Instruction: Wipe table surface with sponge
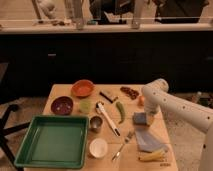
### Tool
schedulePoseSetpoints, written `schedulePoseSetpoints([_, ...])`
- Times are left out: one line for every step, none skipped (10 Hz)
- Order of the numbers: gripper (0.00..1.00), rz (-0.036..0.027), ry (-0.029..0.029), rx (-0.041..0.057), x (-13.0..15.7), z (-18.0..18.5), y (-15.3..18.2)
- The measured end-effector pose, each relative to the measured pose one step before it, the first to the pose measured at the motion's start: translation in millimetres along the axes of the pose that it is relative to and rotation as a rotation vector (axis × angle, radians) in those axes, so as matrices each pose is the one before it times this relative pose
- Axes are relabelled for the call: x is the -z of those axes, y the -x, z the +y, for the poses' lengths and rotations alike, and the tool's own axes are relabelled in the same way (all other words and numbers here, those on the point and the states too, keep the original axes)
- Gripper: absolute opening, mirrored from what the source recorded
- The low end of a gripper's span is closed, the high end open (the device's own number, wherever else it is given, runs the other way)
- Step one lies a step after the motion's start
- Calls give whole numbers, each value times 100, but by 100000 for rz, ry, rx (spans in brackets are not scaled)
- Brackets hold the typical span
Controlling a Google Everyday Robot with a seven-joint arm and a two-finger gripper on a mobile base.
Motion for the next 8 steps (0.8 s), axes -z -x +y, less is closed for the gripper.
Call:
schedulePoseSetpoints([0,358,1019,1618,-195,500,185])
schedulePoseSetpoints([0,762,942,739,-74,435,-206])
schedulePoseSetpoints([0,586,377,-407,-26,-8,-375])
schedulePoseSetpoints([0,537,246,-1358,-82,-254,-631])
schedulePoseSetpoints([0,1111,450,-2865,-290,-438,-1217])
schedulePoseSetpoints([0,903,-325,-2551,-62,-535,-732])
schedulePoseSetpoints([0,954,-3,-1598,-118,-451,-197])
schedulePoseSetpoints([0,925,-722,-1435,-190,-1051,21])
